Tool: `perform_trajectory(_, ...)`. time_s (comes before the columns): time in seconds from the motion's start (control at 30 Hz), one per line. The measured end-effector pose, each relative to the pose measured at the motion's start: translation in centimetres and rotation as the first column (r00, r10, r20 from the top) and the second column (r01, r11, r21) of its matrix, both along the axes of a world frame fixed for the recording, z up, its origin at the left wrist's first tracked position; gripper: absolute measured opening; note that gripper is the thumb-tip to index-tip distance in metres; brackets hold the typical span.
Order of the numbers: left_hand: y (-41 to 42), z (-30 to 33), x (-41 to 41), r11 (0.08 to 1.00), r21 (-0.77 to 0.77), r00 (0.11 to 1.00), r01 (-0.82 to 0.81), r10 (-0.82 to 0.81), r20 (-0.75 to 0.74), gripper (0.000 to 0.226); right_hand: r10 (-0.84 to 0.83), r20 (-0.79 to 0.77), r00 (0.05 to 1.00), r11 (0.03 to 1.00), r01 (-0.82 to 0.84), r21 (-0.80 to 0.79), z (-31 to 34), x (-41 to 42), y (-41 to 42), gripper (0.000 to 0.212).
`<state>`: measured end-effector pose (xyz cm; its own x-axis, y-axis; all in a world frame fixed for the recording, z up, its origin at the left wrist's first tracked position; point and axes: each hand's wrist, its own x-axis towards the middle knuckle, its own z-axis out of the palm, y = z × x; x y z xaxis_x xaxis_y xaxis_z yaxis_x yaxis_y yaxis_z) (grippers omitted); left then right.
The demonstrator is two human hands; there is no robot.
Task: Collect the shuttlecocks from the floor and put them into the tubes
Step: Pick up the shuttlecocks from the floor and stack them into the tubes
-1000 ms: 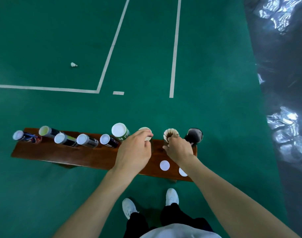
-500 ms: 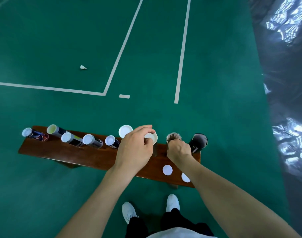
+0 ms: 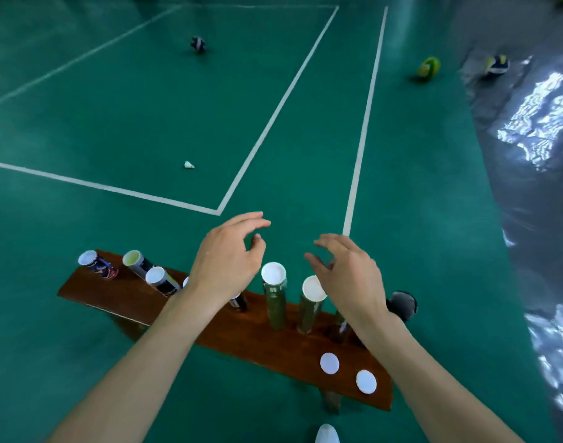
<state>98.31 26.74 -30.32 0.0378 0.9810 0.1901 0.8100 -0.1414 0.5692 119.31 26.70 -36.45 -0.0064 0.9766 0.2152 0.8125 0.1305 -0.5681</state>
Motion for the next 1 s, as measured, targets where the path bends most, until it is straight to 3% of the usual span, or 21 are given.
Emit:
perform_trajectory(0.17, -3.9, 3.7, -11.4, 0.979, 0.102, 0.982, -0.179, 0.183, -0.035, 0.031, 0.174, -0.299, 0.938, 0.973, -0.118, 0.197, 6.9, -11.5, -0.7, 0.029)
perform_trajectory(0.37, -11.7, 6.9, -28.0, 0.925, 0.135, 0.925, -0.356, 0.369, -0.088, 0.031, 0.387, -0.357, 0.850, 0.918, -0.390, 0.065, 9.4, -27.6, -3.1, 0.042)
perform_trajectory(0.57, -19.9, 9.4, -42.7, 0.851, 0.138, 0.846, -0.506, 0.521, -0.109, 0.029, 0.458, -0.527, 0.716, 0.859, -0.510, 0.054, 9.2, -42.6, -6.9, 0.034)
perform_trajectory(0.87, -20.2, 6.9, -56.7, 0.805, 0.048, 0.803, -0.592, 0.594, -0.049, 0.027, 0.476, -0.539, 0.694, 0.823, -0.568, -0.005, 6.9, -56.7, -6.5, 0.022)
perform_trajectory(1.0, -16.2, 4.2, -63.4, 0.796, 0.006, 0.794, -0.605, 0.603, 0.081, 0.027, 0.471, -0.523, 0.711, 0.820, -0.571, -0.038, 5.2, -64.0, -3.3, 0.023)
